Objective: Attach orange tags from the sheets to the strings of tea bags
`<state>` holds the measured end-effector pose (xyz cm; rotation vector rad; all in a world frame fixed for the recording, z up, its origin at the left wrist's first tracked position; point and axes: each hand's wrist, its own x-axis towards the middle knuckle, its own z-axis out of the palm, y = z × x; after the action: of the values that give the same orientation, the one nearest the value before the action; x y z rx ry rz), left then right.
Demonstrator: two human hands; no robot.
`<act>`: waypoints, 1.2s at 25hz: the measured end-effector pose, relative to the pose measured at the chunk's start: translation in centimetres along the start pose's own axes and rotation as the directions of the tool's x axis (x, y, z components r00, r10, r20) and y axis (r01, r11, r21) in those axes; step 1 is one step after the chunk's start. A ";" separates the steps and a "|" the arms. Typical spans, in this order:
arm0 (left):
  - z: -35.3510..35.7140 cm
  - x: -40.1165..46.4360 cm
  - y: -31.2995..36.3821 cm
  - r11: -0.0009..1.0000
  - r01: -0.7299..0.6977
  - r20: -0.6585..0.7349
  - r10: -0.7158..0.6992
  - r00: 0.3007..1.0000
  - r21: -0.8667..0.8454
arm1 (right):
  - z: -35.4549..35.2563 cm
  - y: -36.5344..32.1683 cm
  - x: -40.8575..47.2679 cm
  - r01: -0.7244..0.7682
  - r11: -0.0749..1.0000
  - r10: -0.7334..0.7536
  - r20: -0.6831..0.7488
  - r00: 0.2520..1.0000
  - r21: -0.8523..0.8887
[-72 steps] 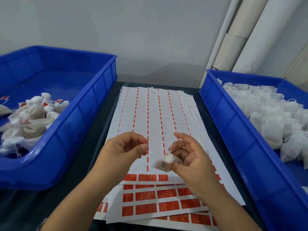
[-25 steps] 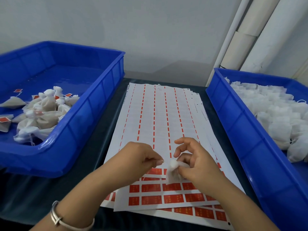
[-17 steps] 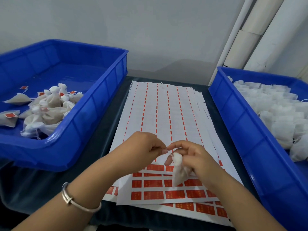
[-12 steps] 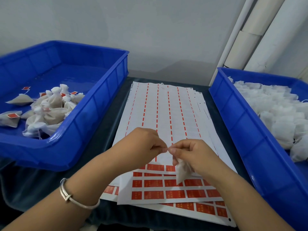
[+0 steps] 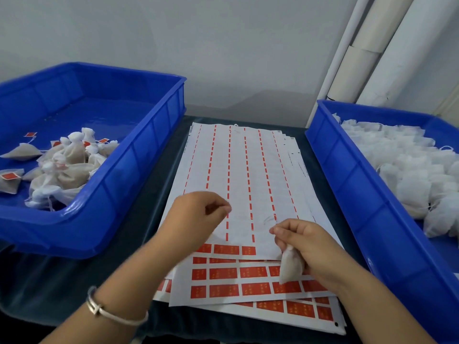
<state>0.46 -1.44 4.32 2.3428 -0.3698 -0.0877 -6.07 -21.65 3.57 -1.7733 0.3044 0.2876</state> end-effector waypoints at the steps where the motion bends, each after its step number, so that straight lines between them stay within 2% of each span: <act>1: 1.3 -0.7 -0.1 0.999 0.046 -0.023 -0.047 0.999 -0.017 | -0.1 0.2 0.0 -0.004 0.995 0.006 -0.012 1.000 0.104; 3: 4.4 -2.4 0.0 0.995 0.010 -0.001 -0.009 1.000 0.101 | 0.2 0.6 0.4 -0.003 0.976 0.013 -0.042 0.999 0.218; 5: 7.1 -3.7 0.0 0.976 -0.064 0.008 0.064 0.998 0.210 | 0.7 1.0 0.8 0.004 0.977 0.013 -0.078 0.997 0.213; 7: 8.3 -3.9 -0.3 0.959 -0.061 0.020 0.058 0.998 0.276 | 1.2 1.4 1.0 0.014 0.979 0.005 -0.094 0.996 0.205; 10: 8.9 -3.5 -0.7 0.955 -0.040 0.009 0.039 0.999 0.293 | 1.3 1.9 1.0 0.029 0.973 -0.010 -0.084 0.996 0.230; 14: 9.1 -3.4 -0.7 0.979 0.006 -0.037 0.002 0.999 0.206 | 1.2 2.6 1.1 0.046 0.975 -0.031 -0.073 0.997 0.216; 18: 8.7 -3.1 -0.8 0.989 0.026 -0.049 -0.020 0.999 0.142 | 1.5 2.7 1.4 0.052 0.988 -0.041 -0.071 0.997 0.149; 21: 8.5 -3.3 -1.0 0.989 0.003 -0.038 0.003 0.999 0.148 | 1.9 2.6 1.7 0.085 0.996 -0.088 -0.125 0.988 -0.027; 24: 8.5 -3.3 -1.1 0.973 -0.018 -0.042 0.028 0.999 0.229 | 2.5 2.6 1.9 0.110 0.971 -0.148 -0.173 0.974 -0.213; 30: 8.4 -3.3 -0.8 0.921 -0.119 0.009 0.125 0.992 0.370 | 2.6 3.3 1.8 0.131 0.951 -0.190 -0.196 0.962 -0.279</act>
<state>-3.93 -5.60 -2.41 2.6825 -0.5661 0.0660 -5.61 -19.93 -0.69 -2.0870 0.2861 0.0108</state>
